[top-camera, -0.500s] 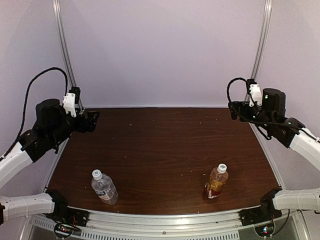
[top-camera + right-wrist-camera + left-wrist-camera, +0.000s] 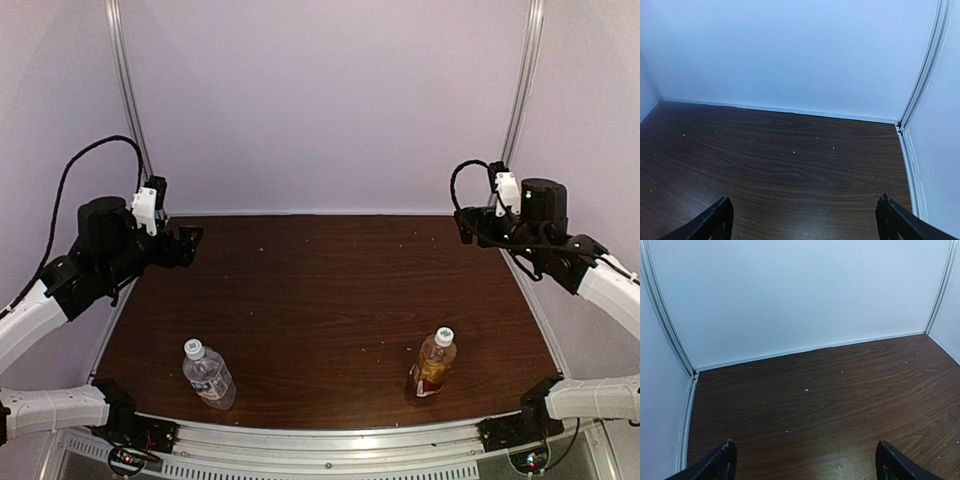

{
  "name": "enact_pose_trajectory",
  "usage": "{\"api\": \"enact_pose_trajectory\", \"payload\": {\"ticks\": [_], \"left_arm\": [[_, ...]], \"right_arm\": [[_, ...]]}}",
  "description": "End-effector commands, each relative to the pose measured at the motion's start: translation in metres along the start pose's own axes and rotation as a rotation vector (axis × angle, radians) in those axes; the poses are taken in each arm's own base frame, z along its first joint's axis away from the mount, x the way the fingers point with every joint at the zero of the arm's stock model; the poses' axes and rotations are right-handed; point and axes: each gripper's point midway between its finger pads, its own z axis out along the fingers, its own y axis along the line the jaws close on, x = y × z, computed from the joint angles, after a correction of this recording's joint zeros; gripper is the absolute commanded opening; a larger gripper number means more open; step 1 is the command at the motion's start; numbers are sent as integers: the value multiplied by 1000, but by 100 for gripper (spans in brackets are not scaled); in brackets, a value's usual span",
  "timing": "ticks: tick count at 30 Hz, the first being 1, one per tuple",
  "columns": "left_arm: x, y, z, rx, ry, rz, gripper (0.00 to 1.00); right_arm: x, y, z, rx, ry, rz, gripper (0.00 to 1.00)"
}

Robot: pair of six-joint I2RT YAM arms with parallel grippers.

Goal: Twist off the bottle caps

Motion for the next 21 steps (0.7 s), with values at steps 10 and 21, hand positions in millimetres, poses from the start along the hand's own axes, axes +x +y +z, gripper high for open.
{"api": "enact_pose_trajectory", "payload": {"ticks": [10,21], "left_arm": [[6,-30,-17,175,173,34,98],[47,-49,-82,322,423,-38,90]], "right_arm": [[-18,14,-16,-80,10,-14,100],[-3,17,-6,-91,58,-27,100]]}}
